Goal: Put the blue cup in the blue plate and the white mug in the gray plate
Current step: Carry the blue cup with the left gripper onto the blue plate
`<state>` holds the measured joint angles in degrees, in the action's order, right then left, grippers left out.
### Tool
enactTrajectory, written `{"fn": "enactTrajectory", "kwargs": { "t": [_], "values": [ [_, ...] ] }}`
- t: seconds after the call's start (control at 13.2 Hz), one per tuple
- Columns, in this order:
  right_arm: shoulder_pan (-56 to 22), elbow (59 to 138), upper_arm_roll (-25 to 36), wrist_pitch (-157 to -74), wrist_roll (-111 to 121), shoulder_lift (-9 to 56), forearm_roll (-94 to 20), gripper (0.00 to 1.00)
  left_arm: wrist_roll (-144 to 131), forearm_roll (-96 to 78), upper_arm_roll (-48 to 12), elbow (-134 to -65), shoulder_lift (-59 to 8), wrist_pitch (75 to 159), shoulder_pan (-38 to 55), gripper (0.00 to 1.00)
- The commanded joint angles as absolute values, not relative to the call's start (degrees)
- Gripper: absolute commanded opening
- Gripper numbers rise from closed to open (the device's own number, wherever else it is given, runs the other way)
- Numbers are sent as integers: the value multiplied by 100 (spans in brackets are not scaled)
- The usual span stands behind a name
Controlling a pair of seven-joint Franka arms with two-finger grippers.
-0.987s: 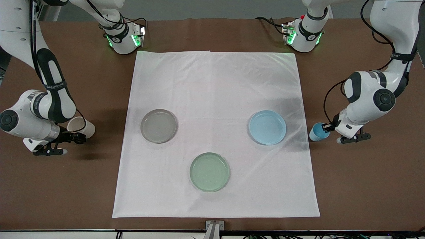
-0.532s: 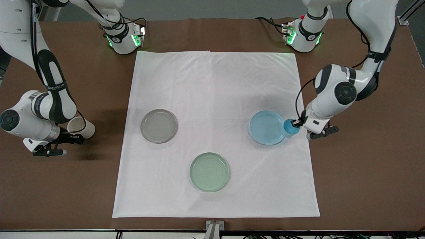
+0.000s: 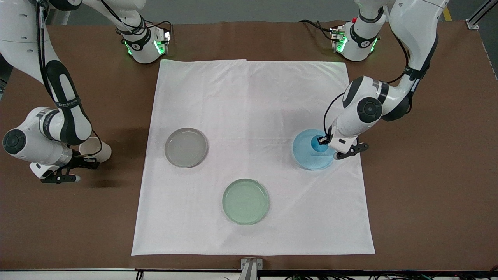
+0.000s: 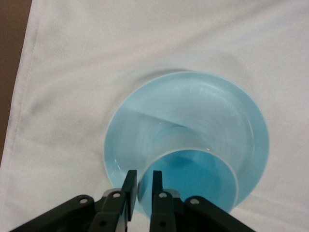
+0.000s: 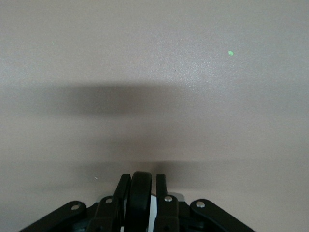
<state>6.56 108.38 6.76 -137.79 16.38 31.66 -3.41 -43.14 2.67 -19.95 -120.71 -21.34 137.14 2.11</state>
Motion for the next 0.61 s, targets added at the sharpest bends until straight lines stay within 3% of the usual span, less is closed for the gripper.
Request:
{"fn": "enactTrajectory", "kwargs": {
  "t": [0.0,0.15,0.38,0.53],
  "values": [
    [703,10890,615,-13782,1749,3077,-422,7,-4360,360,-2021,-11761,-2127,13632,150,100],
    [624,10715,598,-13380,1732,2893,-422,4,-4351,352,-2013,-11175,-1996,13318,106,100],
    [134,10284,598,-12028,1443,2418,-422,3,-4123,727,-1951,-9585,-2065,11826,62,100],
    [-375,10257,598,-11726,769,2259,-422,3,-3947,1149,-1934,-9055,-2013,11278,-69,100]
  ]
}}
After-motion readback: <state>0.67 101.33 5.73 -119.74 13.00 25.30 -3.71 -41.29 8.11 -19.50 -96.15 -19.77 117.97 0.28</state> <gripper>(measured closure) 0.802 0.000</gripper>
